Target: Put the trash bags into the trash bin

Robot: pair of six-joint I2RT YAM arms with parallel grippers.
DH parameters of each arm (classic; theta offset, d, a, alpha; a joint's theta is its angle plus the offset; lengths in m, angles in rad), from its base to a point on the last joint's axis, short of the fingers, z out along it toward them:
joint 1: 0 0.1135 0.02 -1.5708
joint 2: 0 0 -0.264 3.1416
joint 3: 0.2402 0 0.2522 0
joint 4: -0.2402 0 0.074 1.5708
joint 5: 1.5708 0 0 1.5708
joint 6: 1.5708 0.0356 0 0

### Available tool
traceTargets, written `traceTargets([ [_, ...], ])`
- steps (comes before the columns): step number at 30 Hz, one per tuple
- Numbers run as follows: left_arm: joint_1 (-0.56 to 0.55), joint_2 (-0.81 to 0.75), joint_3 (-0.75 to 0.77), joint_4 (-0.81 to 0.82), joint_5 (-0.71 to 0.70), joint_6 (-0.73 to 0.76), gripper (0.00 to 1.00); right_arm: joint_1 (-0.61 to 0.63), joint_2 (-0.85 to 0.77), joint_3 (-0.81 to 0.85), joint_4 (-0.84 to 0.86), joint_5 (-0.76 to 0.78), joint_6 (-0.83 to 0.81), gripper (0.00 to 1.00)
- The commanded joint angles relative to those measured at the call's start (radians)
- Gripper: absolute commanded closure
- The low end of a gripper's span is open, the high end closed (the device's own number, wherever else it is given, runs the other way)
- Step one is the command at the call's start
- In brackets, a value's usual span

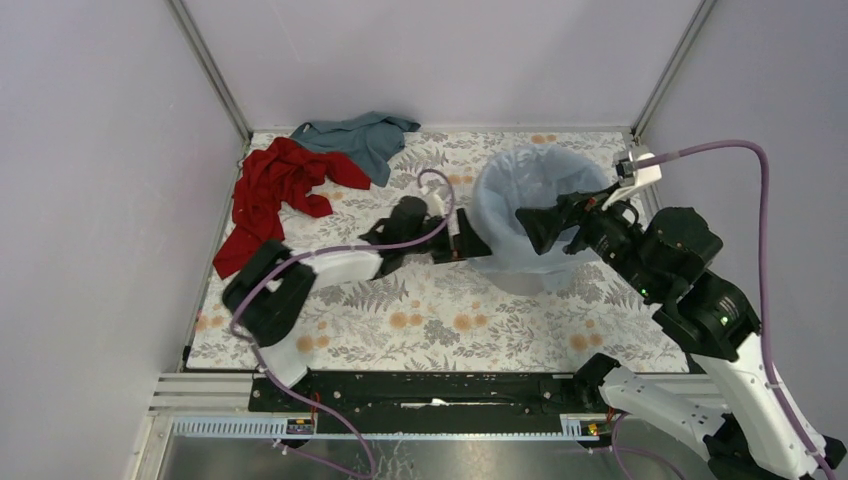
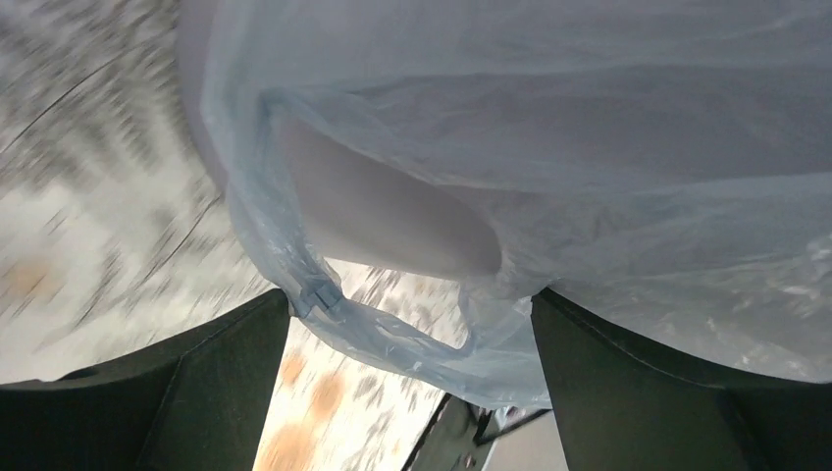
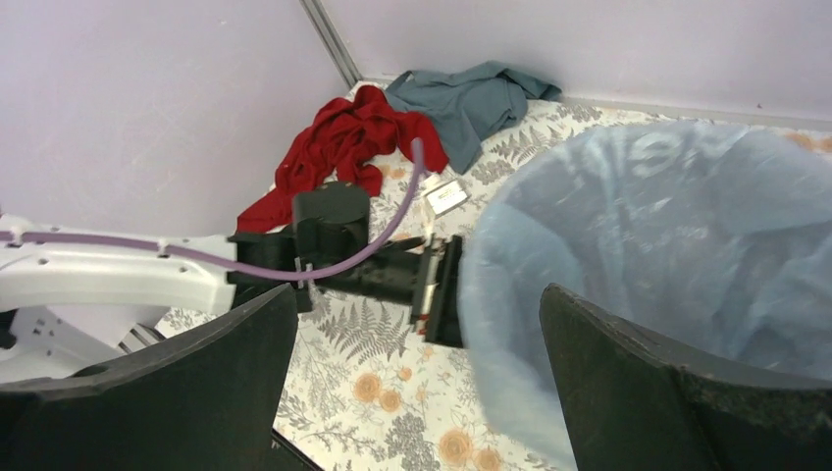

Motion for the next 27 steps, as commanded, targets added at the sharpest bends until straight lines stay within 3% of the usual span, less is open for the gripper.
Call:
traceTargets([
  [1,-0.058,0.175,0.209,0.217,-0.017,-0.082,0.03,0.002,-0.025,0.010,-0.041,0.036,-0.007,0.00],
  [7,-0.109,0.432,0.494,0.210,-0.008,-0.114,0.03,0.002,-0.067,-0.018,-0.055,0.042,0.004,0.00],
  [12,-0.130,0.407,0.518,0.151,-0.015,-0.056,0.01,0.002,-0.093,-0.017,-0.089,0.079,-0.020,0.00],
  [16,-0.138,0.232,0.394,0.102,0.013,0.058,0.04,0.002,-0.123,-0.034,-0.073,0.122,-0.048,0.00],
  [22,-0.138,-0.189,0.189,-0.009,-0.055,0.203,0.01,0.002,-0.097,-0.040,0.001,0.143,-0.126,0.00],
  [27,-0.138,-0.500,0.198,-0.284,-0.176,0.350,0.01,0.002,-0.057,-0.007,-0.002,0.103,-0.139,0.00],
])
